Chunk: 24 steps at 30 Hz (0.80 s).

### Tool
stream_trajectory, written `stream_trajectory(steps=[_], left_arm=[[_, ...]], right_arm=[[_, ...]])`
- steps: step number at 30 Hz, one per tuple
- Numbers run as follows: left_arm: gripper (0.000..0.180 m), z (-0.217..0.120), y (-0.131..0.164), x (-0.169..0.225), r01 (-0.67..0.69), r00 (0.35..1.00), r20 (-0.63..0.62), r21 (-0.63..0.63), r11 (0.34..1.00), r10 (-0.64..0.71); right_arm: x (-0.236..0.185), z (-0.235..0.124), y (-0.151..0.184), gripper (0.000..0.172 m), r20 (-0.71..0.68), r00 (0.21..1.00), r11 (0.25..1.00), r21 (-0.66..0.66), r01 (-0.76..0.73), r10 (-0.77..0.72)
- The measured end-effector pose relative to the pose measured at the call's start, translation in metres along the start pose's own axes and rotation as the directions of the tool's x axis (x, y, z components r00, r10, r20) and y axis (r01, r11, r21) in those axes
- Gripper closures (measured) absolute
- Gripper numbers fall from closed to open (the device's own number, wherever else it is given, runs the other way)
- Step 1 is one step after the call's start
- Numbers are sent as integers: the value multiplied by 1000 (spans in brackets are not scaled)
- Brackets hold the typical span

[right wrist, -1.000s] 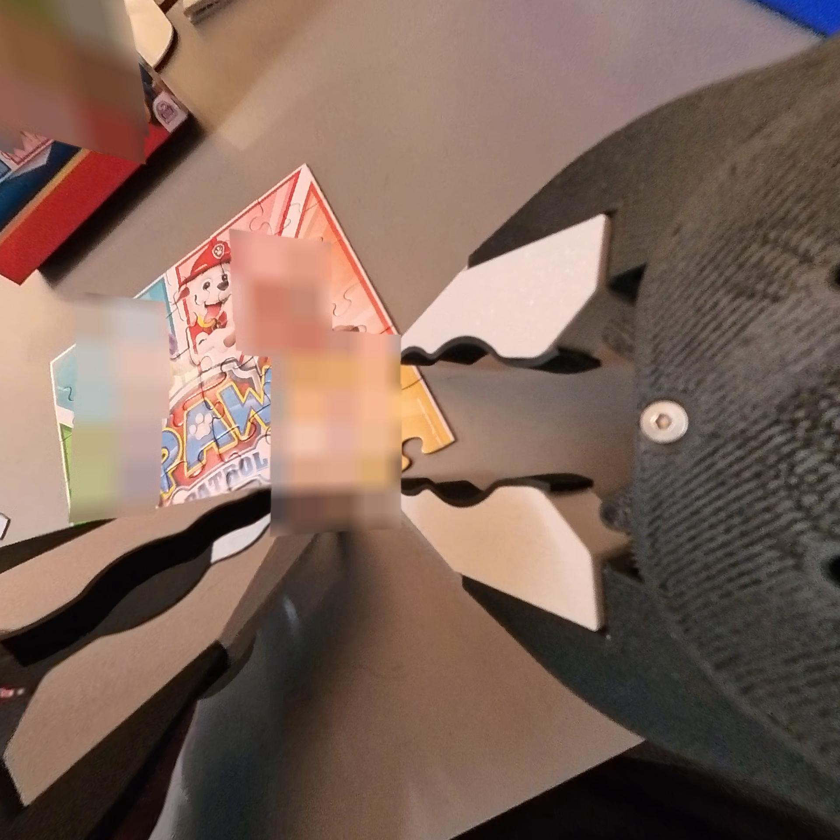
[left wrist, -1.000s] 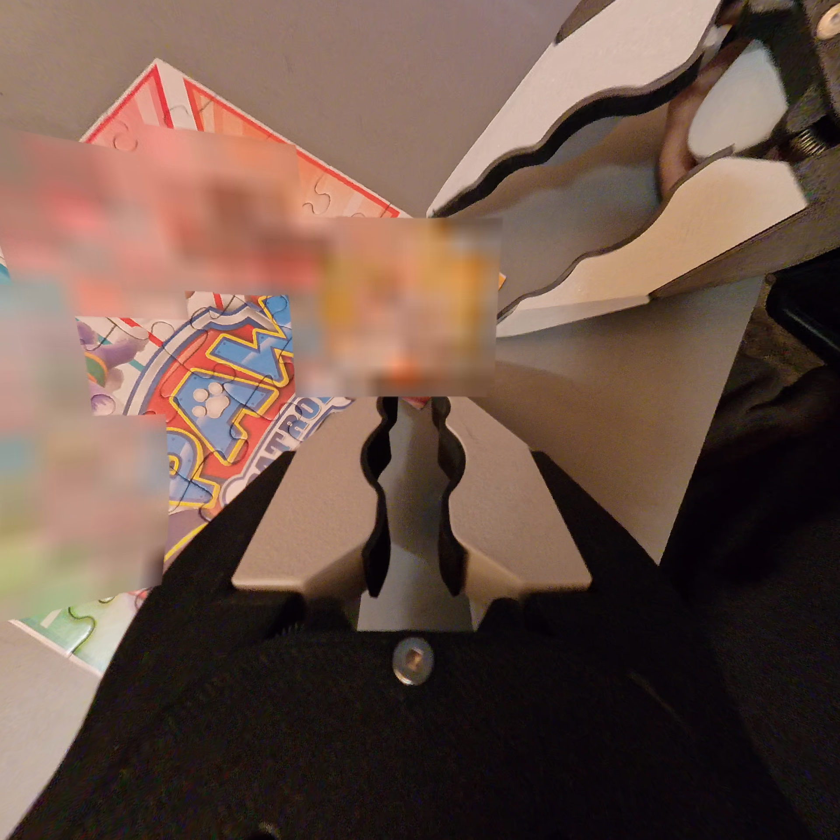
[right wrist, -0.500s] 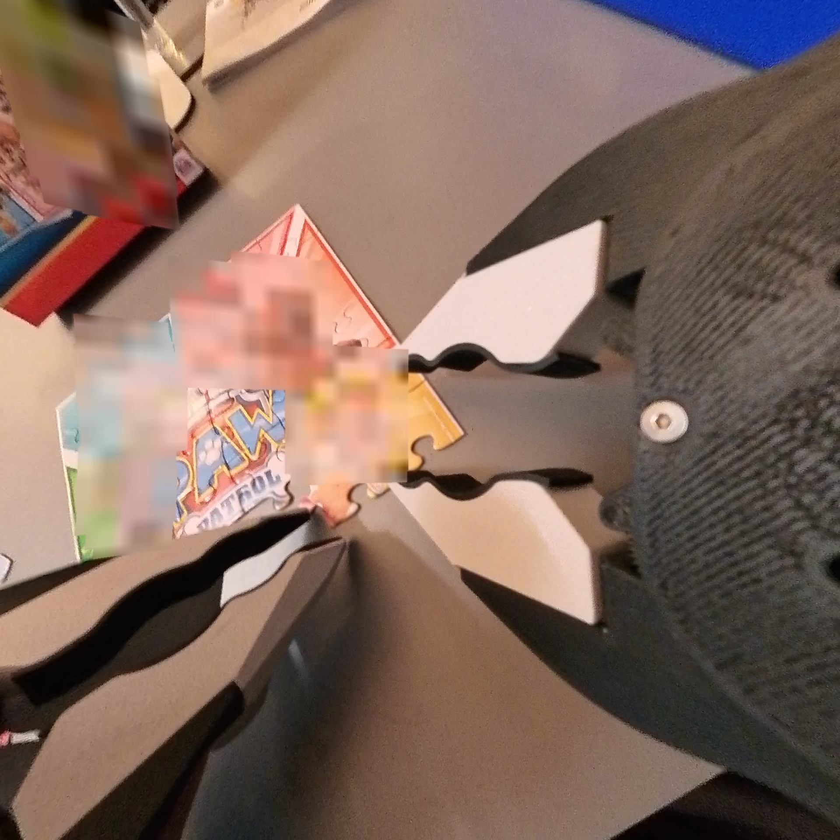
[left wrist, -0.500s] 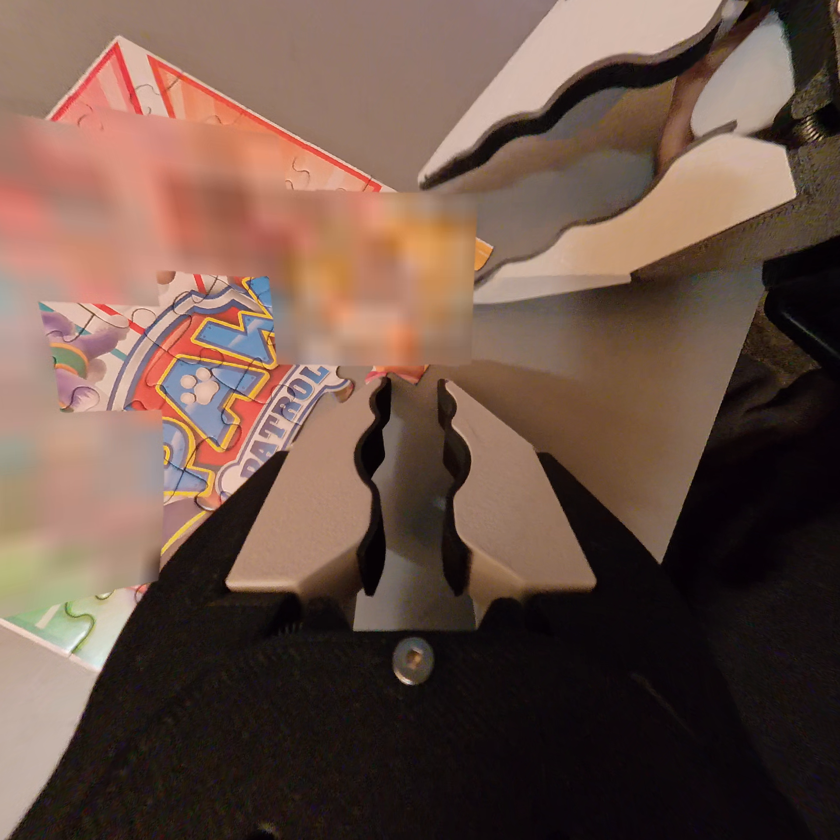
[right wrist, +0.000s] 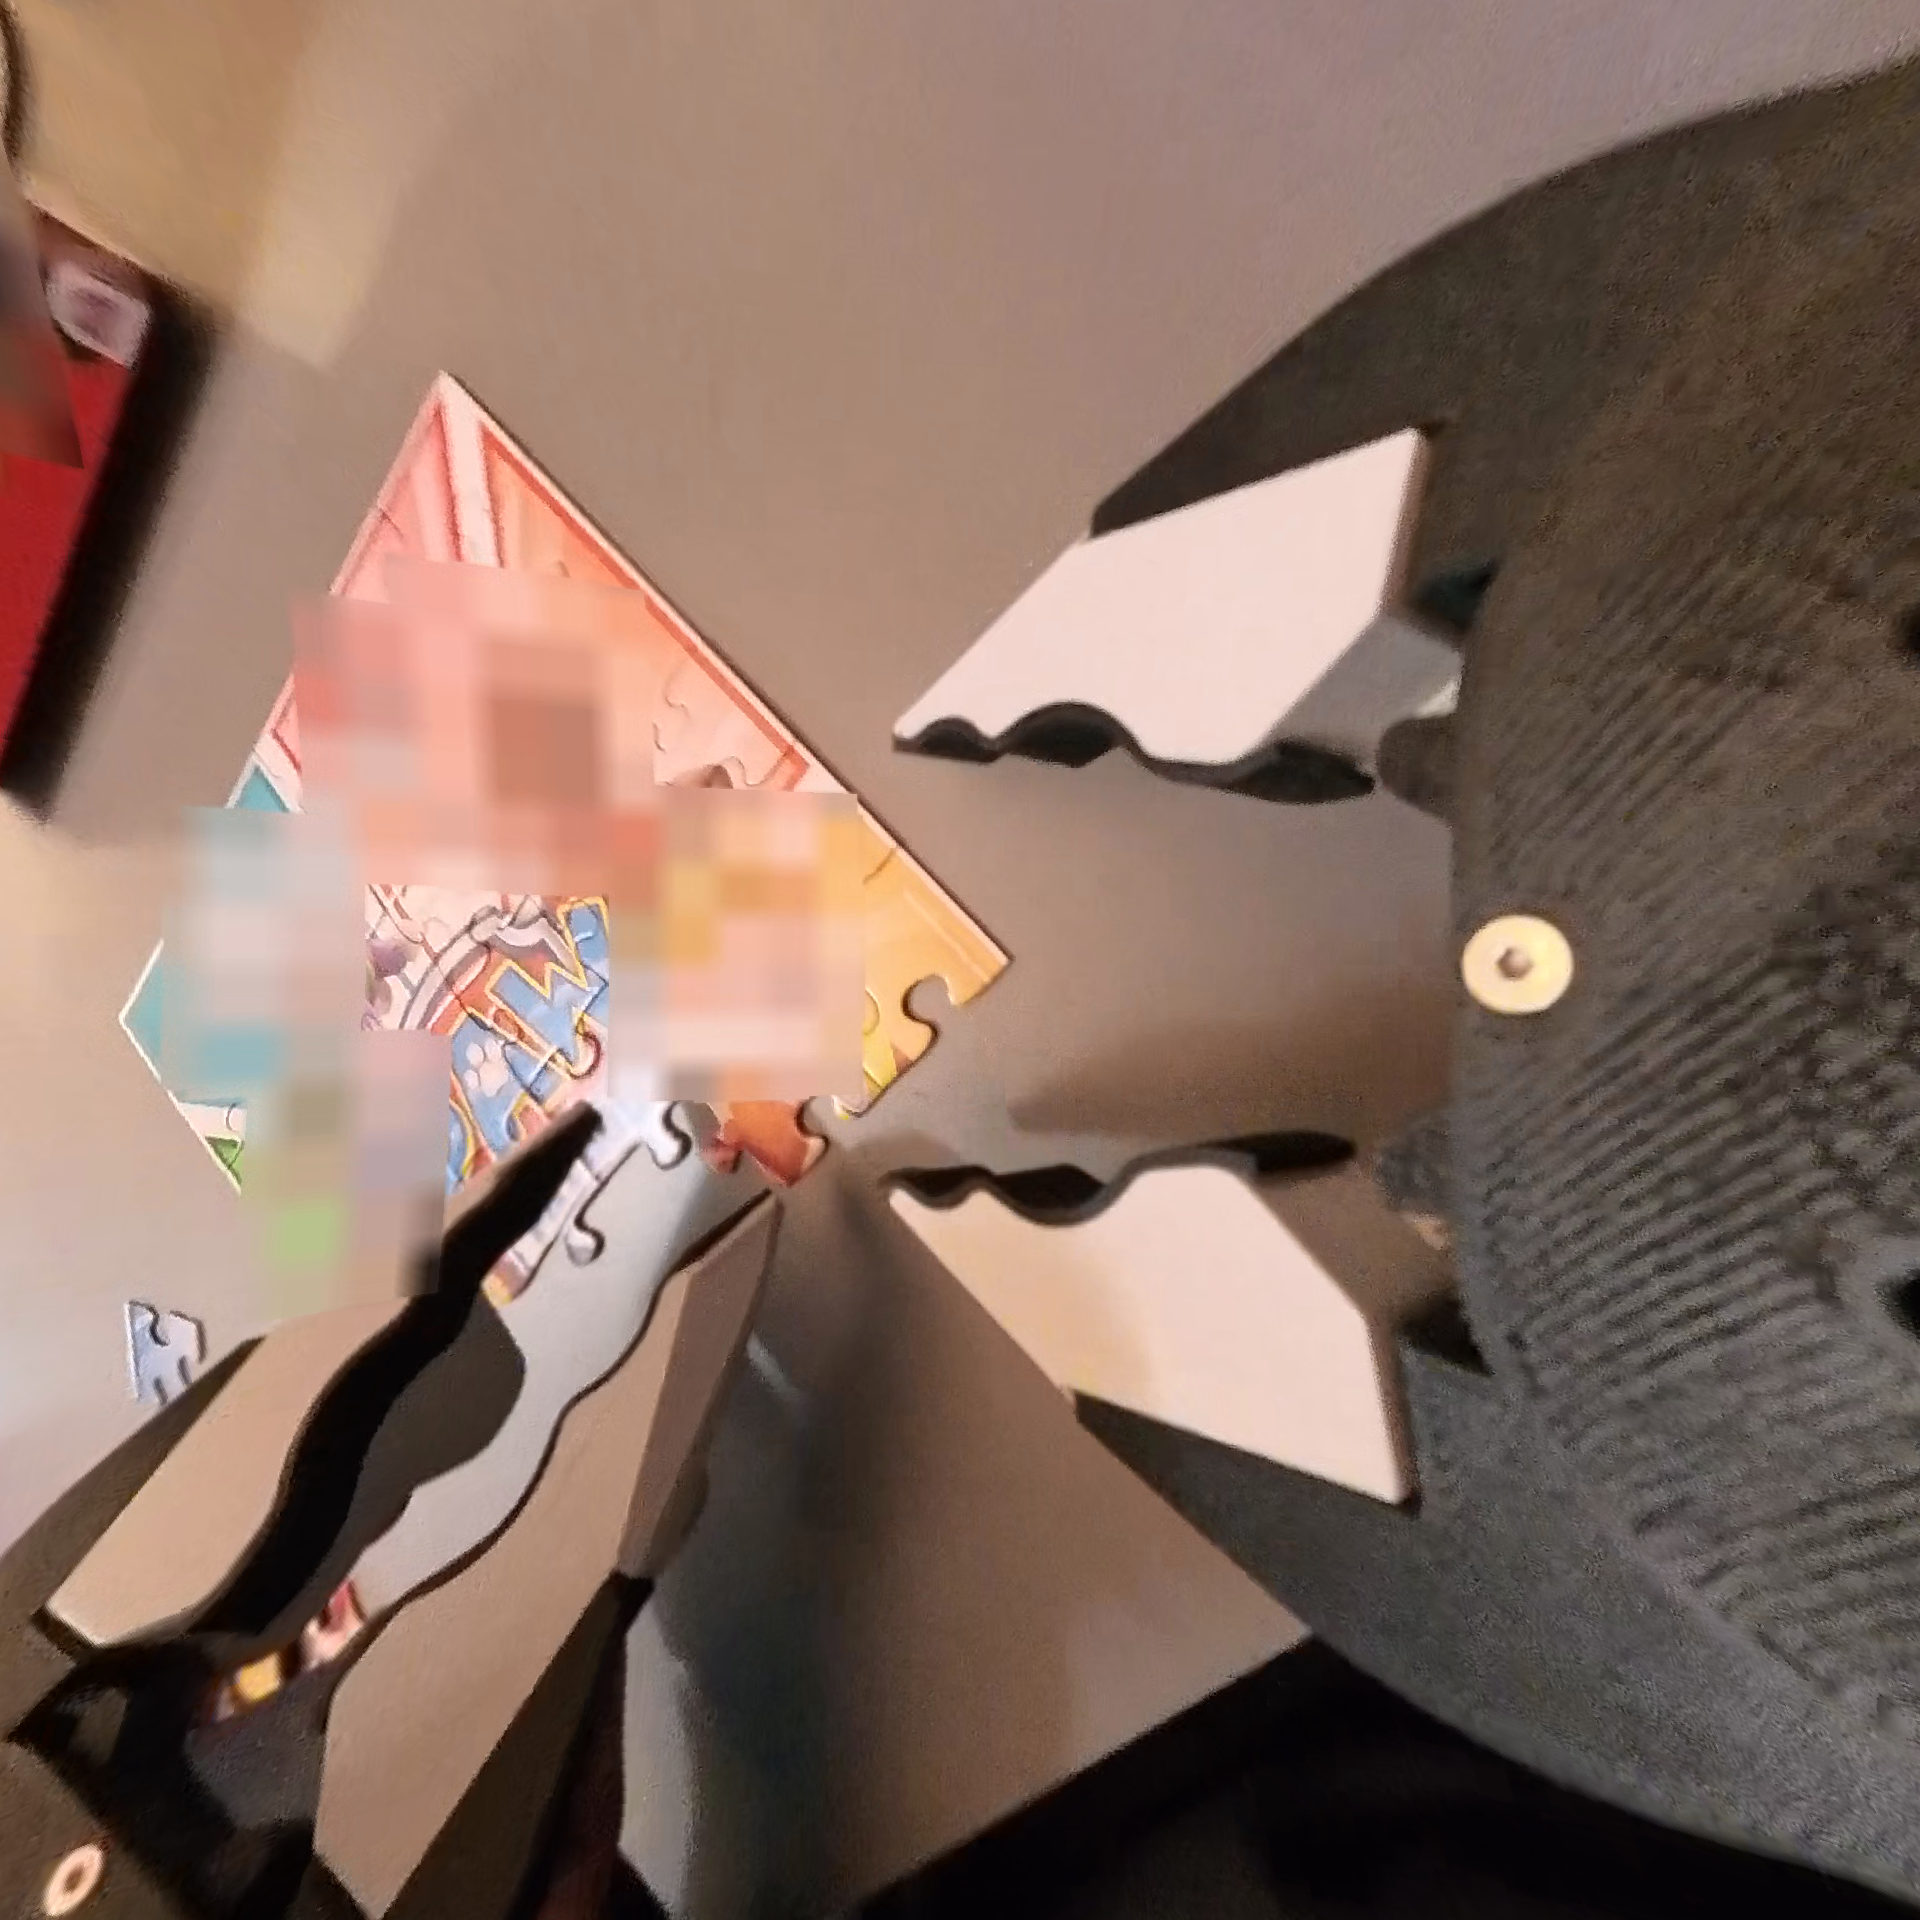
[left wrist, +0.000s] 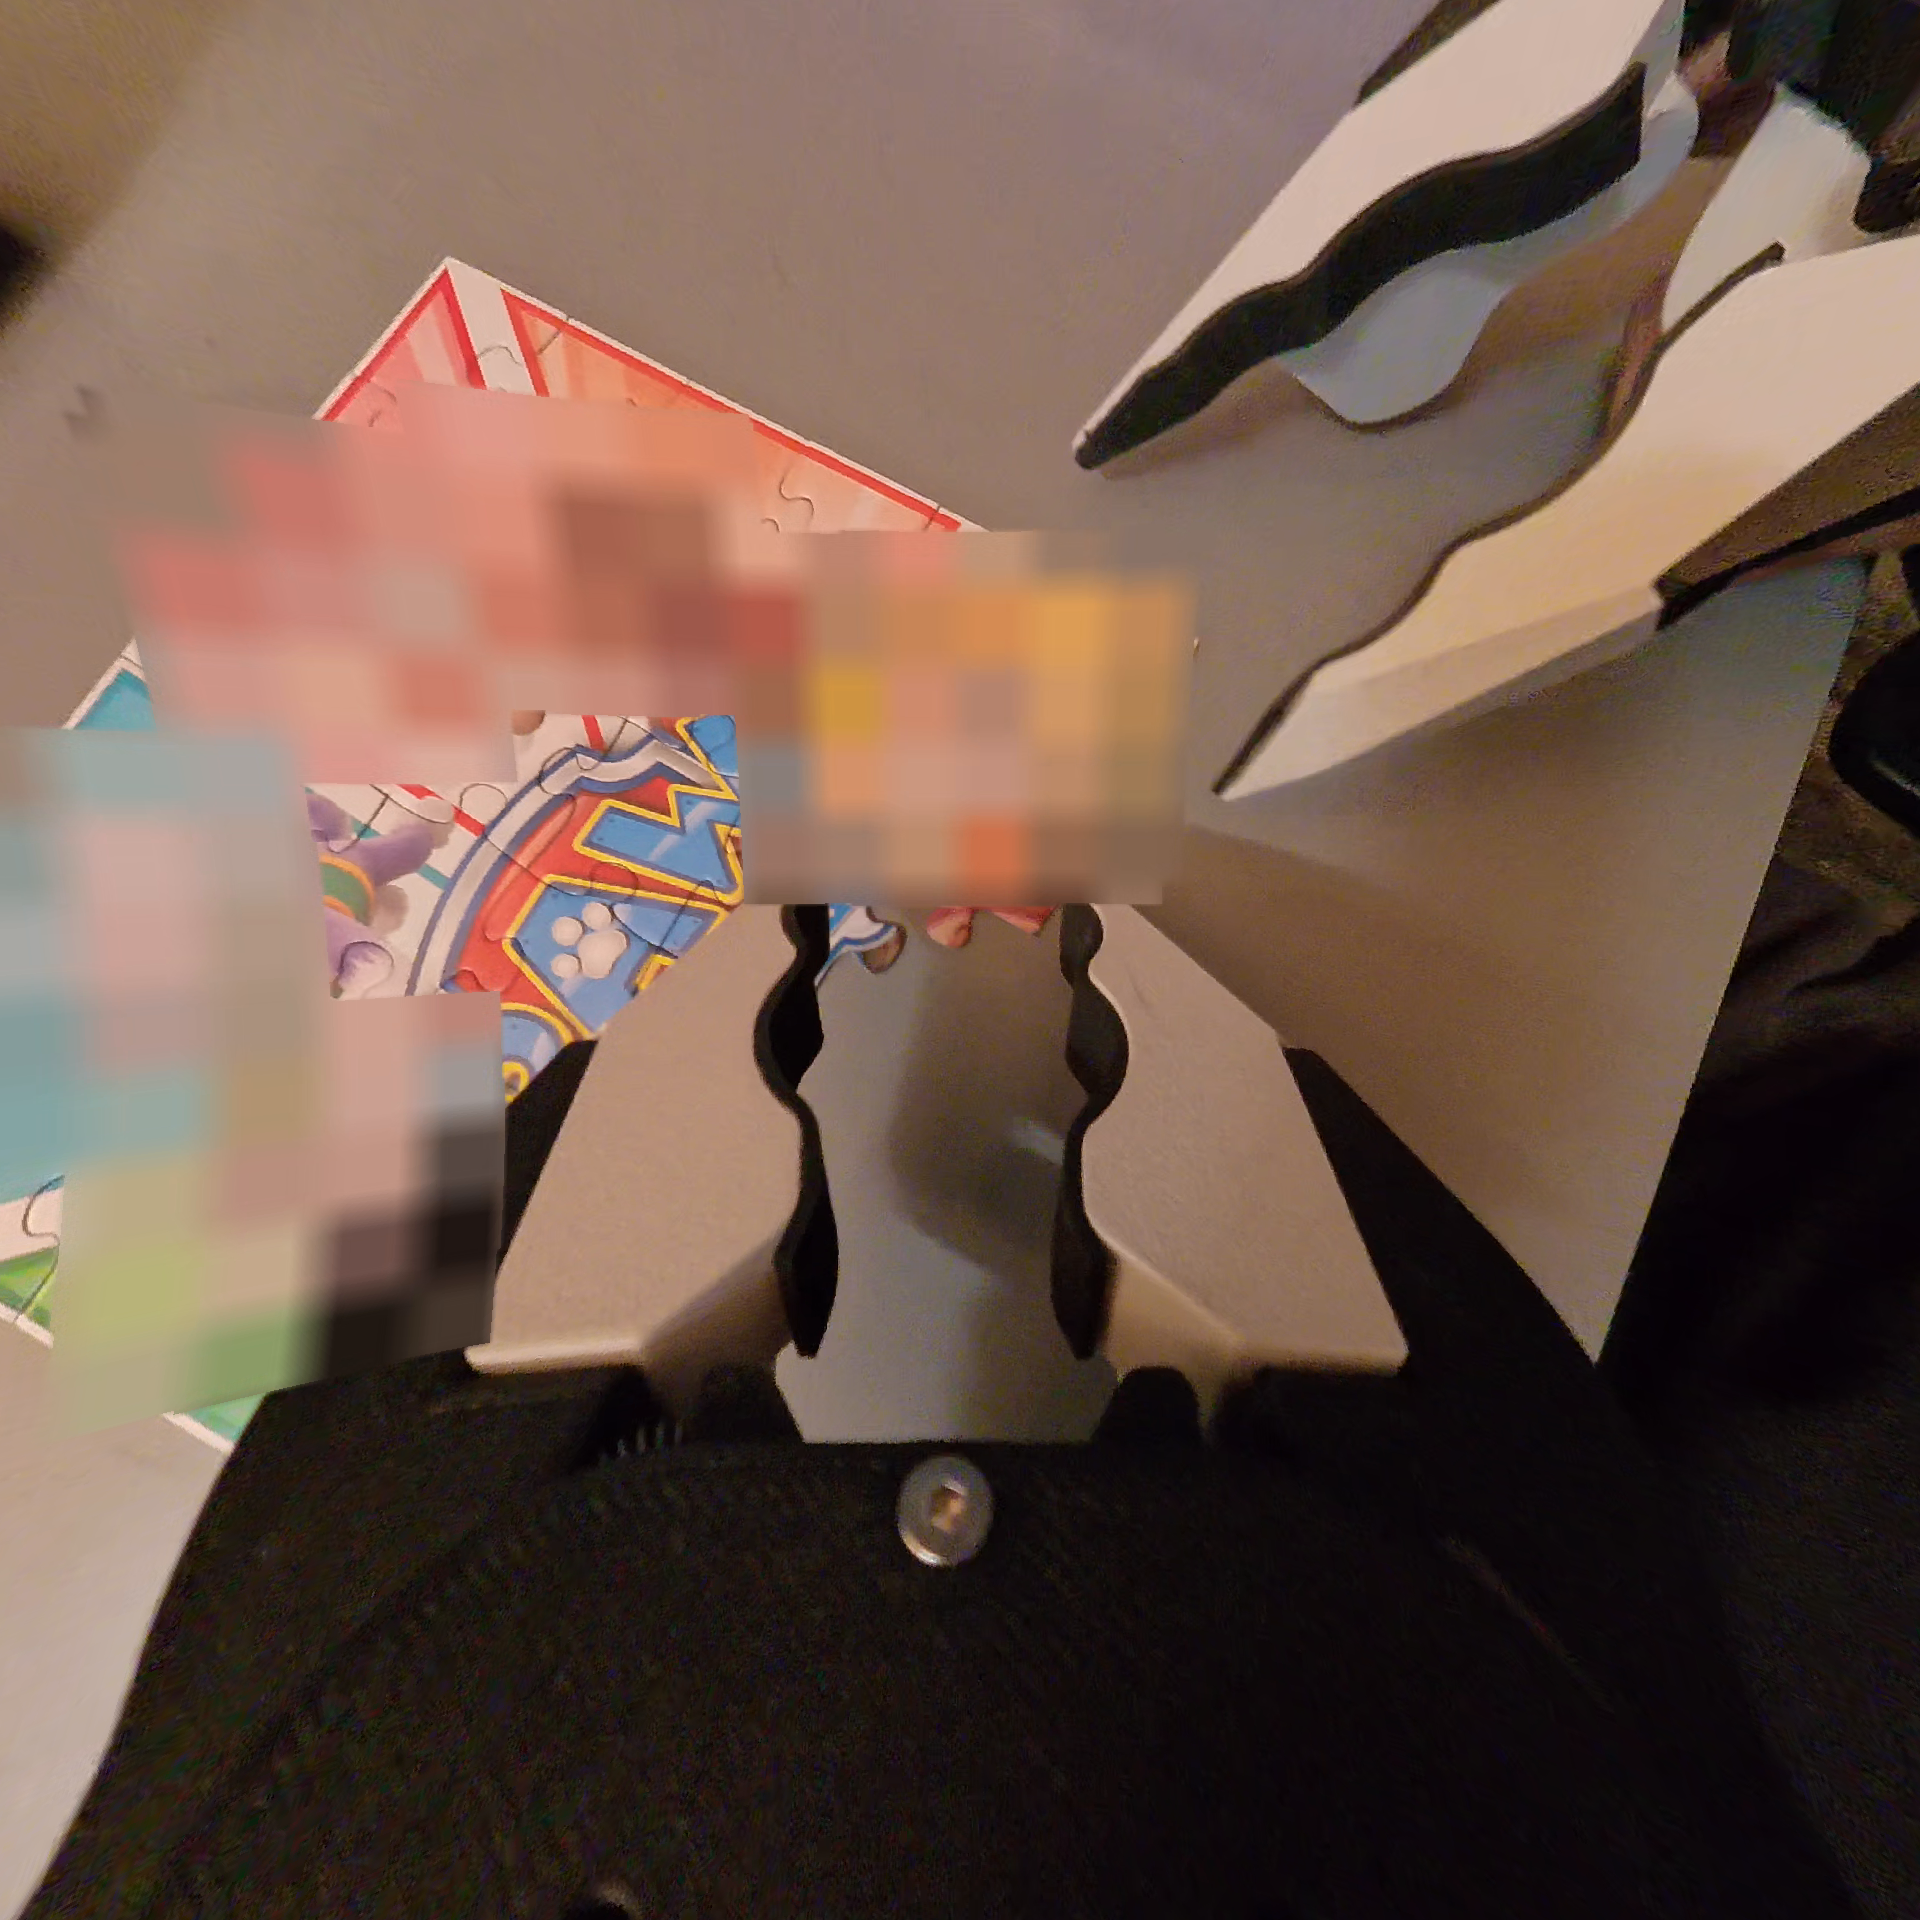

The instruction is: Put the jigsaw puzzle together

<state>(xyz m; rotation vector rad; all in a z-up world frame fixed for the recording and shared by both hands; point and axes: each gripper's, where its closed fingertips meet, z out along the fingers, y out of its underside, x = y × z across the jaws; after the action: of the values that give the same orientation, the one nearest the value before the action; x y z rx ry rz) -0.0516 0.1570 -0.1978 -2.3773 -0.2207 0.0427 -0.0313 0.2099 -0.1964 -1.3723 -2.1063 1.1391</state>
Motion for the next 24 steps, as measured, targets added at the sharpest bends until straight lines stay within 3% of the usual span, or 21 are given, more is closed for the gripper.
stream_trajectory(steps=[1, 5, 12, 18, 24], left_arm=[[137, 1, -1, 0, 1, 1000, -11, -1, 1000, -1], [132, 10, -3, 10, 6, 997, -81, -11, 1000, -7], [134, 19, -1, 14, -19, 997, -70, -15, 1000, 18], [135, 18, -2, 14, 4, 996, -91, -5, 1000, -4], [136, 18, -2, 14, -1, 996, -93, 2, 1000, 1]], right_arm=[[-1, -1, 2, 89, 6, 1000, 1000, -8, -25, 25], [-12, 0, 8, 82, 23, 996, 996, -32, -80, 81], [-34, 8, -2, 69, 68, 983, 986, -3, -169, 169], [-32, 8, -10, 69, 118, 959, 965, 33, -262, 256], [-33, 10, -10, 70, 91, 973, 976, 32, -217, 213]])
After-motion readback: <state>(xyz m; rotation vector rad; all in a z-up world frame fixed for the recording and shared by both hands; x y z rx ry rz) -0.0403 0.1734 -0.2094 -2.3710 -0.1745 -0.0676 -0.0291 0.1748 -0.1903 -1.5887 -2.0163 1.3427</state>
